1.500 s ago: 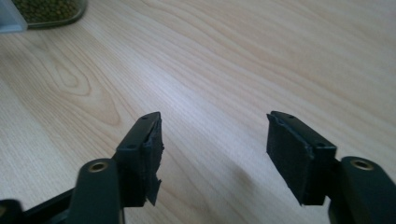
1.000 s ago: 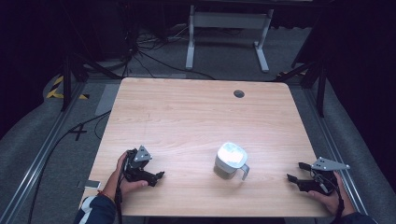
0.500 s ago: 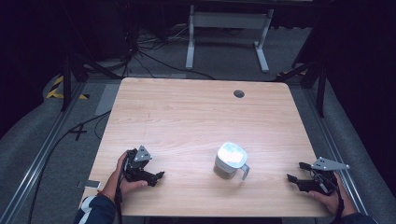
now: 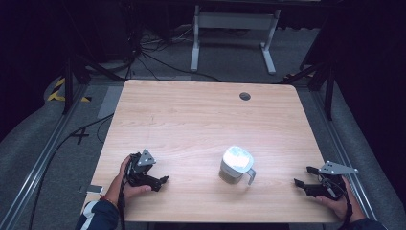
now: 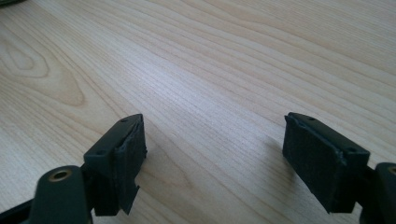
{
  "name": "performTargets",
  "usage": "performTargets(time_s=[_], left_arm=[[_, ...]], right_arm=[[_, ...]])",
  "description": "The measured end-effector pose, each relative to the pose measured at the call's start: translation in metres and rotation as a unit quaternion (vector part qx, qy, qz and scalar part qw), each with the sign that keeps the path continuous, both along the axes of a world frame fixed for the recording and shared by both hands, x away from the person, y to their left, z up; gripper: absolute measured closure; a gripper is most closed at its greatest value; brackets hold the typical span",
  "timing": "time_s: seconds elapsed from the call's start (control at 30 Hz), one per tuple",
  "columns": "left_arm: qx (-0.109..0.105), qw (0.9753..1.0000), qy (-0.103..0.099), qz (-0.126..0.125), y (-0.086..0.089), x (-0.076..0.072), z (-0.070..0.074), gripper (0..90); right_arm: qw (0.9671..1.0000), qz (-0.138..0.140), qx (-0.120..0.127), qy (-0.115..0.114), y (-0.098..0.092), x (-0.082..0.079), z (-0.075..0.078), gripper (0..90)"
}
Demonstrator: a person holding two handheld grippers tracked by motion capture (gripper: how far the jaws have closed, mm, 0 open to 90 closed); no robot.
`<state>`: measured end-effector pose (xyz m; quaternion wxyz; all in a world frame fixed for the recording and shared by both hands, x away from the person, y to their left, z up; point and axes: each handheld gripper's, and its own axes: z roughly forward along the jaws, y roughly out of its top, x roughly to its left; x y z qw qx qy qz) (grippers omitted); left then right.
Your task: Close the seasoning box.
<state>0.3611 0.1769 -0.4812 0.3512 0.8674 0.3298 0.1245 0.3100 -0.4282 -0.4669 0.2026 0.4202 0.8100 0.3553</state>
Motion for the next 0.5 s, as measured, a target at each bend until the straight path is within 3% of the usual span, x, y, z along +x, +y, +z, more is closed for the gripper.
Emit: performTargets(time_s=[0.5], left_arm=[[0.0, 1.0, -0.002, 0.0, 0.0, 0.0005, -0.0001, 1.2]], right_arm=[[1.0, 0.0, 0.0, 0.0, 0.0, 0.0, 0.0, 21.4]])
